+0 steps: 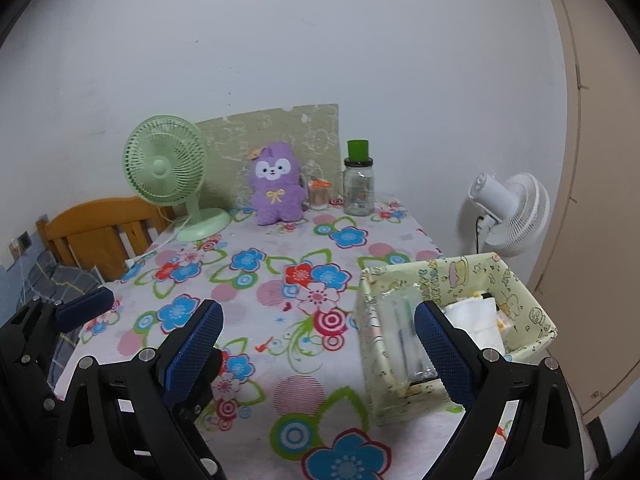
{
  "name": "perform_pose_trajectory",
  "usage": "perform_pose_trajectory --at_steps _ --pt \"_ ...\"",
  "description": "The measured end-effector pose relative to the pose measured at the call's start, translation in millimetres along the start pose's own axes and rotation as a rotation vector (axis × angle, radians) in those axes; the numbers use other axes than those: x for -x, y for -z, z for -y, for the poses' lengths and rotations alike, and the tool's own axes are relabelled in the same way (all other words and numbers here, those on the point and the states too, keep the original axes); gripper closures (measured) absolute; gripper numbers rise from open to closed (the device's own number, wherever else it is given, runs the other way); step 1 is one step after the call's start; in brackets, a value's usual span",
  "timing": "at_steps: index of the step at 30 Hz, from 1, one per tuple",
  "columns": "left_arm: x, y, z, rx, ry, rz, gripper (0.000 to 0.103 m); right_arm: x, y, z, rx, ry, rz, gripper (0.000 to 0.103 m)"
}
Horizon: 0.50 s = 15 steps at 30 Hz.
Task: Organize soft objects
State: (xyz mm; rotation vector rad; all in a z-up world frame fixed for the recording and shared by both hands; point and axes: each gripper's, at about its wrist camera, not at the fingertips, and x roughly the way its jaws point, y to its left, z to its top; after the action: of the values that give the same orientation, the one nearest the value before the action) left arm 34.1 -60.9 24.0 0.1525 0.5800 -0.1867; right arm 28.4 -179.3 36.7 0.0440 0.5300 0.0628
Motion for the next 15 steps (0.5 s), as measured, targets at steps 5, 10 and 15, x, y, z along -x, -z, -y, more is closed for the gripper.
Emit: perform_pose_trajectory --at_steps 5,10,15 --pt "13.2 5.9 -16.3 0.033 -0.029 0.018 0.0 10.2 0.3 -11.7 0.023 -0.009 0.019 0.005" --pt "25.1 12.6 -32.7 0.073 -0.067 0.035 0.0 20.0 1.1 -20.0 0.044 -0.025 0.036 0.005" --pt "37.2 19.2 -47.1 0.109 -0.101 0.046 0.0 29.3 1.3 -22.6 0.054 -0.034 0.056 0.005"
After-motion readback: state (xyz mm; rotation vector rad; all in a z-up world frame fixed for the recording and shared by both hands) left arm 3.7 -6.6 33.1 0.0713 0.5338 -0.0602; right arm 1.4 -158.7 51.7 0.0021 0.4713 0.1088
